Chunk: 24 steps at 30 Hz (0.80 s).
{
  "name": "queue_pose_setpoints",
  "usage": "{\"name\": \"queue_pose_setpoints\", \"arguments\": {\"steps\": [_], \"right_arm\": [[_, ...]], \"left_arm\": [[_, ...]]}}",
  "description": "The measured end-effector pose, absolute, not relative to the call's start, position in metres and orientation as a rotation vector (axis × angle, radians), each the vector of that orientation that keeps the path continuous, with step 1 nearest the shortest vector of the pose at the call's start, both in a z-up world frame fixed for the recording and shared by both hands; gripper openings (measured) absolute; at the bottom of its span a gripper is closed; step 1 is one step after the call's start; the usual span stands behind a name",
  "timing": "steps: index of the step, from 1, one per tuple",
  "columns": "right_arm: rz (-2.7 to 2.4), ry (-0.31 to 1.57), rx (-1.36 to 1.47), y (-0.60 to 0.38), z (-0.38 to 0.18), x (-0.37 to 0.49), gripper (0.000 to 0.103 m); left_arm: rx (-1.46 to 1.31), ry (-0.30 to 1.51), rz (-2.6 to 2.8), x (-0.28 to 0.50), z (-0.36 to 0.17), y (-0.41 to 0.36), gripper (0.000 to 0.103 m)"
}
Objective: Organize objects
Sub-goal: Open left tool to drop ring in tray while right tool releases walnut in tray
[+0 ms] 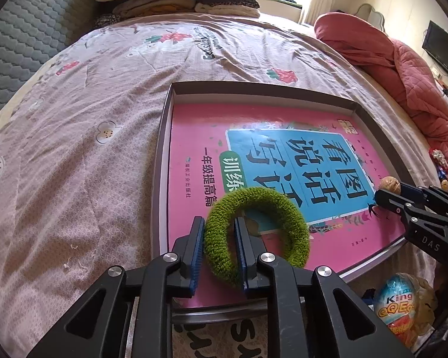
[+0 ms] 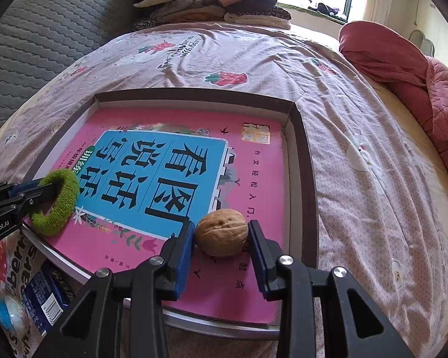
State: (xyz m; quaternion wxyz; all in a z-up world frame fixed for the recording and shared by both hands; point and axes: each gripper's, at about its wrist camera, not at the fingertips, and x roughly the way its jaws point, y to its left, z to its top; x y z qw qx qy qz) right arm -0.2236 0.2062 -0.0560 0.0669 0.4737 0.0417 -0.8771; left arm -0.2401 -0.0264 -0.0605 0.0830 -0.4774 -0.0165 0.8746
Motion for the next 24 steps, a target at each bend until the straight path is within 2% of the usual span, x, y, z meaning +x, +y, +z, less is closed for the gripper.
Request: {"name": "queue_pose_setpoints", "arguments": {"steps": [7,12,15,24], "right_arm": [[-2.652,0.111,1.414,0.207,-0.051,-0.223,0.038],[-2.666,0.105,1.377,0.208,-0.042,-0.221,0.045],[-2.675,0.085,1.358,0.211,-0.037,-0.219,0.046],[-2.702,0.051,1.309,0.217,-0.023,-0.215,0.048]], "left_arm": [[-1.442,-0.045,2.590,-0.239,-0.058,-0.025,0.027],[-1.411,-0.070,2.590,-0.235,-0.050,-0.028,0.052],[-1.388,-0.042,2.613,-0.231,-0.044,-0.024,0.060],[-1.340,-0.070,2.626,-0.222,-0.028,-0.026,0.061]]}}
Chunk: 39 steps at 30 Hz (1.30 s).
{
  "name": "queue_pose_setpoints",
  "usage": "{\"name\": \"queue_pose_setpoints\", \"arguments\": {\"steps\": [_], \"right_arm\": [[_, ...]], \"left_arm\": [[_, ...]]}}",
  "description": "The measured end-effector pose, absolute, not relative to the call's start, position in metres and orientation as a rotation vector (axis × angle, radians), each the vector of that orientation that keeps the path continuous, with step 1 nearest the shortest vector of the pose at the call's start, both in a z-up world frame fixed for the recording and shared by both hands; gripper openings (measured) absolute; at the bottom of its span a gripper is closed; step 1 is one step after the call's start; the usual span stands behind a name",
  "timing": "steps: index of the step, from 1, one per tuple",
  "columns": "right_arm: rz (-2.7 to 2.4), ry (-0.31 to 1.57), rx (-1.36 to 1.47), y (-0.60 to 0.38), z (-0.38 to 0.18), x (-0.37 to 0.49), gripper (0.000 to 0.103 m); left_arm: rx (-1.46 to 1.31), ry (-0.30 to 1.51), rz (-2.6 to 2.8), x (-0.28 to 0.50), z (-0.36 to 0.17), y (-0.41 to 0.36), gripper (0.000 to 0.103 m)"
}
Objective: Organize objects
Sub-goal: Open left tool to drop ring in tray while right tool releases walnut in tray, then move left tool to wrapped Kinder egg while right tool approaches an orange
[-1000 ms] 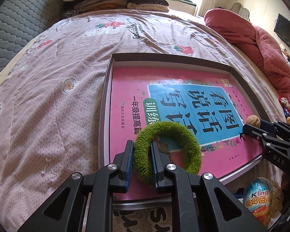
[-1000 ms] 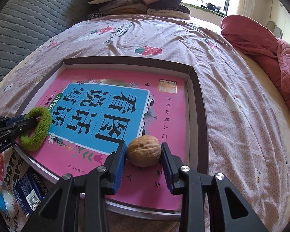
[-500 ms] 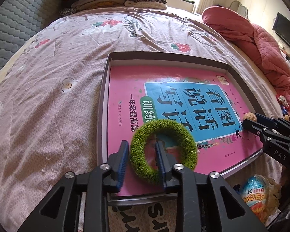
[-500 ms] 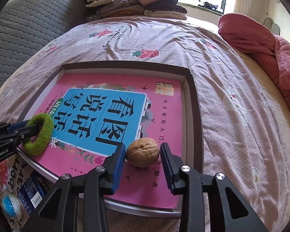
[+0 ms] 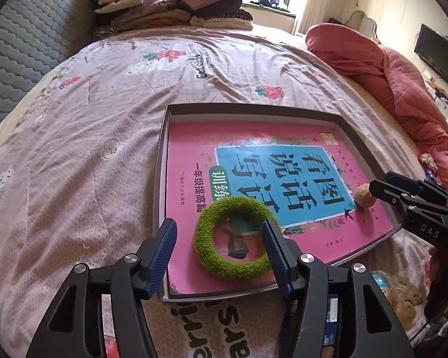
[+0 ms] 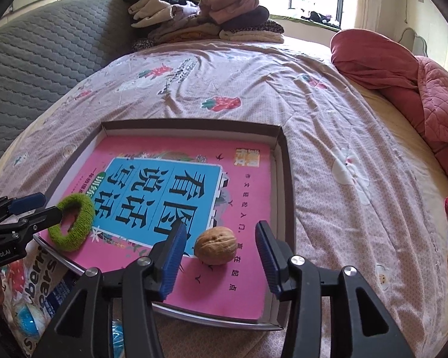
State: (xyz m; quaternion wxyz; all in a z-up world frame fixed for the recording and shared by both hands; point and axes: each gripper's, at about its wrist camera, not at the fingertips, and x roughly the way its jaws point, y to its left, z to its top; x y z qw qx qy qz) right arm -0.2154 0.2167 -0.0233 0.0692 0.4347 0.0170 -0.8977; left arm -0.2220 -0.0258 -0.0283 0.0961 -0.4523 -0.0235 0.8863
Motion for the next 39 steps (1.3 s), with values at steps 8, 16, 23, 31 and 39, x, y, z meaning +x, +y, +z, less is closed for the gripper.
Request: {"name": "queue_pose_setpoints", "arguments": {"steps": [8,16,23,31,39], "right_arm": [[-2.721,0.046,1.210,0.213,-0.002,-0.201,0.050],[-2.739,0.043,1.036,0.199,0.031,-0.166,0.051],[-2.753,0.064,0.909,0.186,0.056,-0.135,0.052],[-2.815,0.097,0.812,0.184,0.063,-0.093,0.053],[-2.792,0.055,0.757,0.183,0.058,-0.054,0.053]], "left_arm": [[-1.243,-0.075,2.699,-0.205,-0.001,-0.031,0.061],[-1.129,-0.060,2.756,-0.173,0.030,-0.037,0.062],[-1.062,-0.055,2.796,-0.139,0.044,-0.041,0.062],[-1.036,-0.015,2.779,-0.106,0.044,-0.033,0.062],[-1.015,-0.025,2.748,-0.076,0.032,-0.037,0.063]]}}
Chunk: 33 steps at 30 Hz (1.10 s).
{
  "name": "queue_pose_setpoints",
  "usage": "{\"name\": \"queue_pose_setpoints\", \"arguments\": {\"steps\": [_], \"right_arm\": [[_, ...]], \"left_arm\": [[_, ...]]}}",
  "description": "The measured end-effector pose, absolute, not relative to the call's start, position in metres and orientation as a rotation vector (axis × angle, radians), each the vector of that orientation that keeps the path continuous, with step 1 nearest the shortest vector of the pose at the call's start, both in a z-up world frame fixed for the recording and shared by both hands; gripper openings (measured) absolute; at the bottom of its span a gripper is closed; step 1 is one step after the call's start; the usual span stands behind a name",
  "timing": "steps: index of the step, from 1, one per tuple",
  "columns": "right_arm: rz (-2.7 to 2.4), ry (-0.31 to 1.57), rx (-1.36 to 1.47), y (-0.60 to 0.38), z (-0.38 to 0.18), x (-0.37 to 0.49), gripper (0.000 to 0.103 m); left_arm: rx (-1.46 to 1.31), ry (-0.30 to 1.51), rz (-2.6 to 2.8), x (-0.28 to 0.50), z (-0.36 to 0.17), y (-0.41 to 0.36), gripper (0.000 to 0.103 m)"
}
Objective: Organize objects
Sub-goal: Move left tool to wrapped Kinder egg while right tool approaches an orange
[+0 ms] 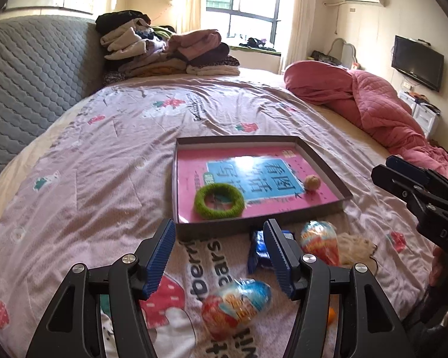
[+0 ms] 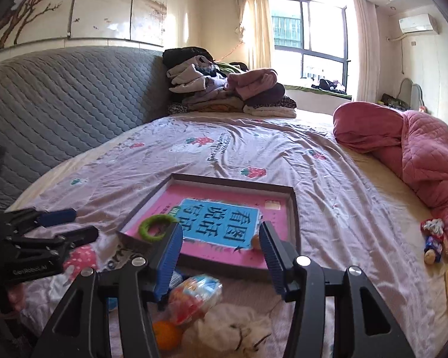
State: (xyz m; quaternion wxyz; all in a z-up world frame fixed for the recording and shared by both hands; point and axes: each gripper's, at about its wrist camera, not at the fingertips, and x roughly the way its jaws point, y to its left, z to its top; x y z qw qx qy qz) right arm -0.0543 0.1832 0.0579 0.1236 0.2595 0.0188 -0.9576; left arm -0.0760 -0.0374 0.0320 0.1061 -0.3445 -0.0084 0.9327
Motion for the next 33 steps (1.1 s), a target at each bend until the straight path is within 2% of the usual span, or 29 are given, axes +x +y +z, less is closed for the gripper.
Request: {"name": "queue_pose_setpoints", "arguments": {"steps": [11,18,33], "right_arm": [[-2.778,0.074,0.775,0.171,0.037,-0.018,0.056],[-2.753,0.075,0.822,0.165,0.020,0.003,0.056],[-2.691,0.114,0.946,0.149,-0.008,0.029,0.056]], "left_arm": [[-1.033,0.038,2.722,-0.047,0.011,-0.032,0.063],[-1.040,0.150,2.695,-0.033,-0.007,-0.026,0.063],[-1.050,0.192,2.626,-0.012,-0.022,-0.027,0.063]]}}
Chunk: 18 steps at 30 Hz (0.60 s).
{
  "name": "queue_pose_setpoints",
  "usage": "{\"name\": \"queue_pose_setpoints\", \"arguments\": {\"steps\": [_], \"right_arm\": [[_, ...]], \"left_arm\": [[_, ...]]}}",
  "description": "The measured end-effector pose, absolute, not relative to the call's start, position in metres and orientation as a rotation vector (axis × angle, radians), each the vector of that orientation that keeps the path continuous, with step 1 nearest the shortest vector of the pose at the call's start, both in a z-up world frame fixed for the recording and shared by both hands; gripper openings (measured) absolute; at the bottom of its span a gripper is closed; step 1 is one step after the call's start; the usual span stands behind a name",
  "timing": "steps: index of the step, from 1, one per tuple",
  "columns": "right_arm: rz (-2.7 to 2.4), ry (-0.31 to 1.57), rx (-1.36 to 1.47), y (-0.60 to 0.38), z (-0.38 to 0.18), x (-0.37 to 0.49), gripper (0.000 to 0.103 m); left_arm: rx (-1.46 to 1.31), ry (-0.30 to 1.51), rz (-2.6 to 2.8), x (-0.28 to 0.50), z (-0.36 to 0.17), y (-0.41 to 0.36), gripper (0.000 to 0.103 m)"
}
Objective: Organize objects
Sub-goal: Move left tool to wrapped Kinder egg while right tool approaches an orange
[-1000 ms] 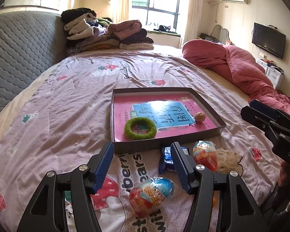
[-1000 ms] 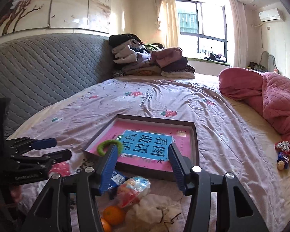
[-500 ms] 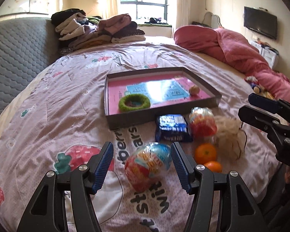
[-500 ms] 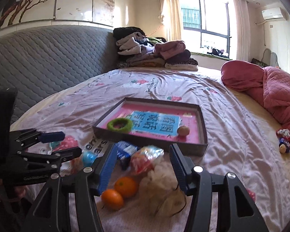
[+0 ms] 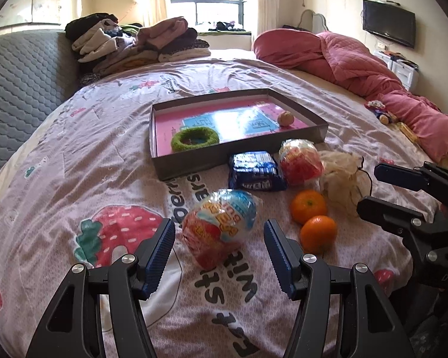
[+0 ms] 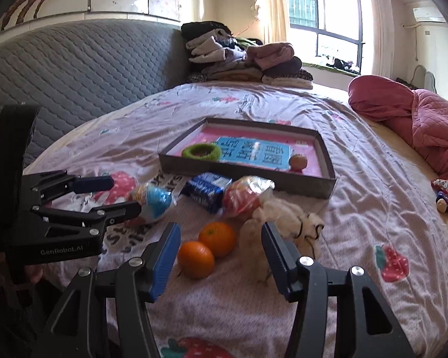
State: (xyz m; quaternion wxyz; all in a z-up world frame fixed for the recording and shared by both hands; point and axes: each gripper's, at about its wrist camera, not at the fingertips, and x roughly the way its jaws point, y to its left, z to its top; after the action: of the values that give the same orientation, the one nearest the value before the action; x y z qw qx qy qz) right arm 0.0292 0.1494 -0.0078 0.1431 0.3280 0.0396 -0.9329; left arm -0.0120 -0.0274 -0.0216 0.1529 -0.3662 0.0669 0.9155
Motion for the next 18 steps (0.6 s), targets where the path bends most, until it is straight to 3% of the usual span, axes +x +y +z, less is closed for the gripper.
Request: {"name": "queue_pose_setpoints", "arguments": {"steps": [18], "right_arm": [[-2.616,0.084,1.067,0.134,-0.035,0.028,0.056]], "left_arm": [[-1.091,0.205,2.587,-0.015,-0.042,-0.032,0.063]]}}
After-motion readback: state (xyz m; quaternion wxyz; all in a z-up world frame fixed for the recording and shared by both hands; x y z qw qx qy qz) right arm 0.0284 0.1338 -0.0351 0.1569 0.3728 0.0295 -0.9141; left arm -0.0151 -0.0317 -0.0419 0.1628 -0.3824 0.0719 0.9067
